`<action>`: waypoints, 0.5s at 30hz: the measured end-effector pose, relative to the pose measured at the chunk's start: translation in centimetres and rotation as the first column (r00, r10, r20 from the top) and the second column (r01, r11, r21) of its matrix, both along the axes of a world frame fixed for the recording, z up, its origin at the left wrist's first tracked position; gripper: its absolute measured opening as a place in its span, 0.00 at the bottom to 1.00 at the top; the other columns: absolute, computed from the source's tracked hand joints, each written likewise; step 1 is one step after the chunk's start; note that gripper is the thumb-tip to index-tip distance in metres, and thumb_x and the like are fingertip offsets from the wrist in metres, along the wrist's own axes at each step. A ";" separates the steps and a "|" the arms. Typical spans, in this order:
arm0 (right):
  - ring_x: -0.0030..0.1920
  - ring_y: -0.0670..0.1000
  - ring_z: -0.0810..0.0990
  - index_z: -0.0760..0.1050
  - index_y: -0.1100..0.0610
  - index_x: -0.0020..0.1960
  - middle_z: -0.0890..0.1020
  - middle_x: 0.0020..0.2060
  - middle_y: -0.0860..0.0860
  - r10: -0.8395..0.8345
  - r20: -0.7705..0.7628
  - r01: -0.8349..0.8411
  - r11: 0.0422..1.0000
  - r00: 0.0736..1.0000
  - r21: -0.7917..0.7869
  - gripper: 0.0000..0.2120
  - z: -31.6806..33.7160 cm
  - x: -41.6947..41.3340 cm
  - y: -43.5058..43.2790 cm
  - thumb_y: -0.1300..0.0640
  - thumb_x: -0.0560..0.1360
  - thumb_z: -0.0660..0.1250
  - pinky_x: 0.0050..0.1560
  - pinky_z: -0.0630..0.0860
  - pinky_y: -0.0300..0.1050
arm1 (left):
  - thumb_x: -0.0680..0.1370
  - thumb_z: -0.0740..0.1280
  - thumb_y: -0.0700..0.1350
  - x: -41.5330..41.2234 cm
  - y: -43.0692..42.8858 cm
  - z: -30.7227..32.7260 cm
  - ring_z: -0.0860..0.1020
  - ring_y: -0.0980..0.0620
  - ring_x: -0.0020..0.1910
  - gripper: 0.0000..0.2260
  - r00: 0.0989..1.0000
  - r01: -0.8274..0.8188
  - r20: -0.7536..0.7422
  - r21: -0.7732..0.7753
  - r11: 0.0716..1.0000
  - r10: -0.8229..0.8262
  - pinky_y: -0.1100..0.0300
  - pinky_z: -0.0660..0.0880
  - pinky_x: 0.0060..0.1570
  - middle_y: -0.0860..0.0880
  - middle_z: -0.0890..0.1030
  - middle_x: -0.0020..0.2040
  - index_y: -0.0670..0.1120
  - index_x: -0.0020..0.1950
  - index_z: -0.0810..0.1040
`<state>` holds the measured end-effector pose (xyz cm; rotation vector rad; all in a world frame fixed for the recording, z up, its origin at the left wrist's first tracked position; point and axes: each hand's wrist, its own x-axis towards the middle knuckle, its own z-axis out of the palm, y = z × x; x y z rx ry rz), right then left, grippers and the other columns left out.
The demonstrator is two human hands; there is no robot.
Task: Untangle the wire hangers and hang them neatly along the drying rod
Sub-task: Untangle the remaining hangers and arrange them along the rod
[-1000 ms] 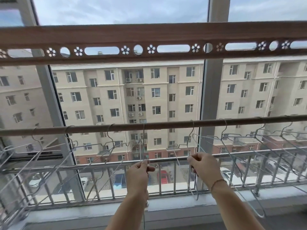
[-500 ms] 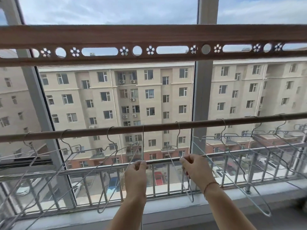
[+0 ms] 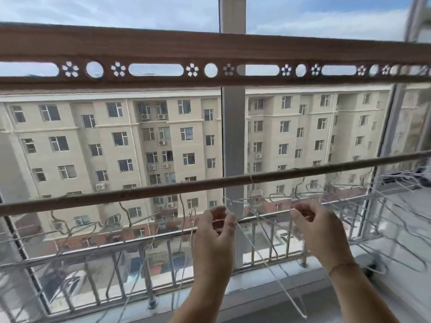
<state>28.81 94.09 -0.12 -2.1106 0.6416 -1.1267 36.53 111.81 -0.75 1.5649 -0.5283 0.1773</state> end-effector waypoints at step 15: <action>0.38 0.51 0.81 0.79 0.58 0.47 0.83 0.36 0.53 0.327 -0.127 -0.276 0.910 0.936 0.310 0.06 -4.2 0.5 -9.6 0.61 0.76 0.64 0.43 0.79 0.45 | 0.79 0.64 0.45 -1.6 -8.0 -4.6 0.79 0.60 0.30 0.08 0.917 -0.098 -0.387 0.013 0.995 0.095 0.69 0.71 0.29 0.50 0.85 0.35 0.46 0.44 0.81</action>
